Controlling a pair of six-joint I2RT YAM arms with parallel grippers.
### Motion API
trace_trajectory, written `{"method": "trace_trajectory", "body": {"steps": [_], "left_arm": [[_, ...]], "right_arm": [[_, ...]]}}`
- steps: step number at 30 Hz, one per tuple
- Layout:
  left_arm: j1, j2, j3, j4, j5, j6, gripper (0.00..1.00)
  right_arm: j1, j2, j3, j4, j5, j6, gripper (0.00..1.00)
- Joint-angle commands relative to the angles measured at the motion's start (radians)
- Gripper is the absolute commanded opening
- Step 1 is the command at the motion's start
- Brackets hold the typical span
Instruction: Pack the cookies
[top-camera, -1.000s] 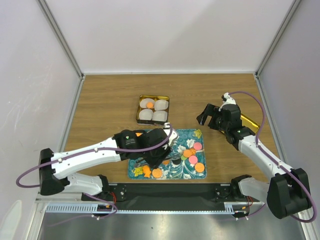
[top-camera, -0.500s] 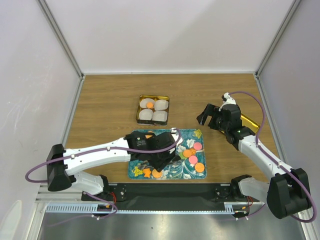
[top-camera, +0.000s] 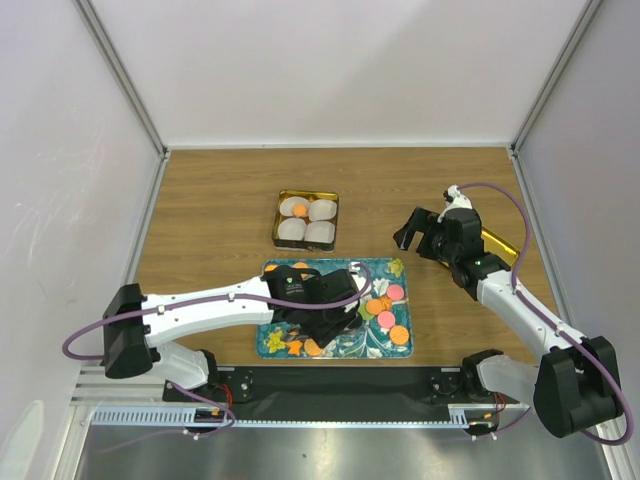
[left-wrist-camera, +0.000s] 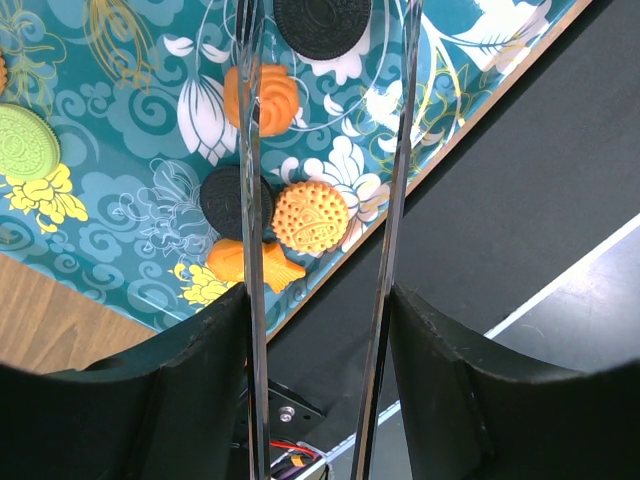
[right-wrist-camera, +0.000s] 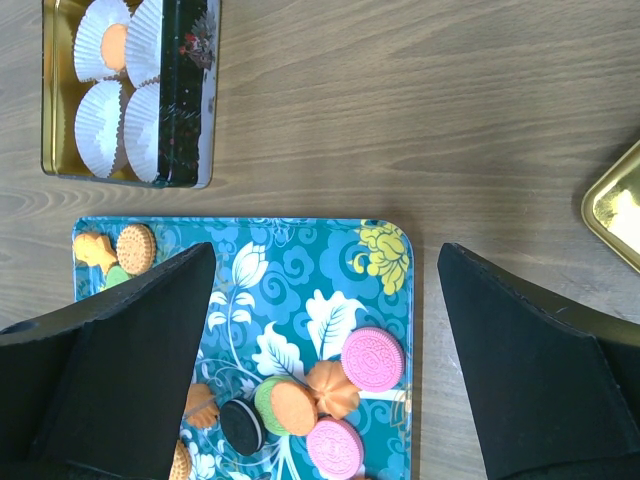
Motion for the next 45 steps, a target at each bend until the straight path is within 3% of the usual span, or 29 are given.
{"method": "trace_trajectory", "body": {"steps": [1, 9, 17, 27, 35, 45], "left_arm": [[-0.01, 0.0, 0.013, 0.022, -0.003, 0.015, 0.6], [-0.008, 0.011, 0.006, 0.019, -0.051, 0.015, 0.42], [0.018, -0.041, 0.068, -0.029, -0.103, 0.039, 0.39], [0.278, -0.098, 0.203, -0.014, -0.101, 0.12, 0.4], [0.501, 0.051, 0.377, 0.051, -0.141, 0.18, 0.41], [0.605, 0.304, 0.518, 0.109, -0.107, 0.193, 0.4]], "right_arm": [[-0.001, -0.009, 0.007, 0.025, -0.003, -0.009, 1.0], [-0.003, -0.011, 0.007, 0.024, -0.005, -0.009, 1.0], [-0.004, -0.014, 0.008, 0.021, -0.006, -0.007, 1.0], [-0.004, -0.017, 0.007, 0.021, -0.008, -0.009, 1.0], [-0.004, -0.012, 0.005, 0.025, -0.009, -0.006, 1.0], [-0.004, -0.02, 0.004, 0.021, -0.008, -0.007, 1.0]]}}
